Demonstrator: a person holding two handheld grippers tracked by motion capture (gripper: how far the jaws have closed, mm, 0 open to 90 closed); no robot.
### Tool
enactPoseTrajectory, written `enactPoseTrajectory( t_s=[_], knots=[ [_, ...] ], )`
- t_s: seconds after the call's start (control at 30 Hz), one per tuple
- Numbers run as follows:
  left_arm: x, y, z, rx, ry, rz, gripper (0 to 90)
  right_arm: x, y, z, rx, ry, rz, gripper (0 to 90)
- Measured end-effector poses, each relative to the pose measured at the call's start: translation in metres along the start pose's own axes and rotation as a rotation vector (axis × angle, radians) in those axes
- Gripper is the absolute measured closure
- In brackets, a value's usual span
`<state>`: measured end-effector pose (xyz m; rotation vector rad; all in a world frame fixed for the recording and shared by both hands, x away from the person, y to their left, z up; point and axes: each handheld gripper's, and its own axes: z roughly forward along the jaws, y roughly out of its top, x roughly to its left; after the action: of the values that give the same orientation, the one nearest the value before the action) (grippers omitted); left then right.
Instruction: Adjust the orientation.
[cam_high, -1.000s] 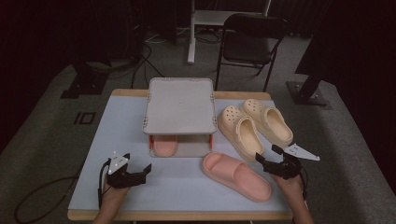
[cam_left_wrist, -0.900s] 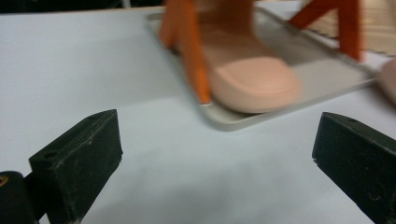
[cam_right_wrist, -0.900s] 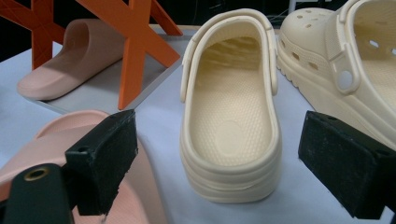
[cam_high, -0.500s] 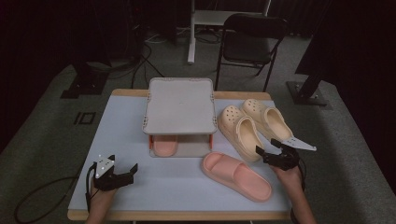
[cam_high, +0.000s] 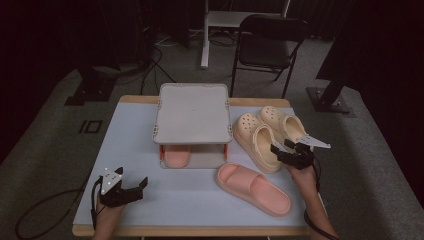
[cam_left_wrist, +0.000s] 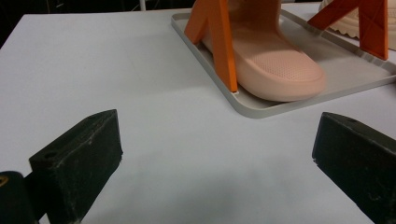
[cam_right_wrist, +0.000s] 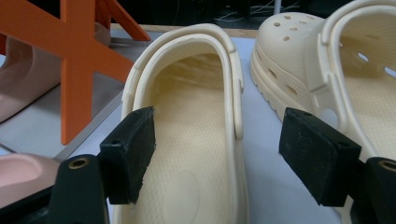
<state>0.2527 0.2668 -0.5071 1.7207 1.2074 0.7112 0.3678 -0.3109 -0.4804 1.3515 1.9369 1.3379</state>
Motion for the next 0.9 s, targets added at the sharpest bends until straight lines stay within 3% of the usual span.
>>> enactPoseTrajectory(
  t_s=[0.6, 0.9],
  knots=[
    [0.000, -0.001, -0.002, -0.010, 0.002, -0.005, 1.6, -0.006, 0.021, 0.035, 0.061, -0.028, -0.013, 43.1],
    [0.001, -0.002, -0.003, -0.011, 0.004, -0.006, 1.6, -0.005, 0.017, 0.053, 0.150, -0.058, -0.058, 58.6]
  ],
)
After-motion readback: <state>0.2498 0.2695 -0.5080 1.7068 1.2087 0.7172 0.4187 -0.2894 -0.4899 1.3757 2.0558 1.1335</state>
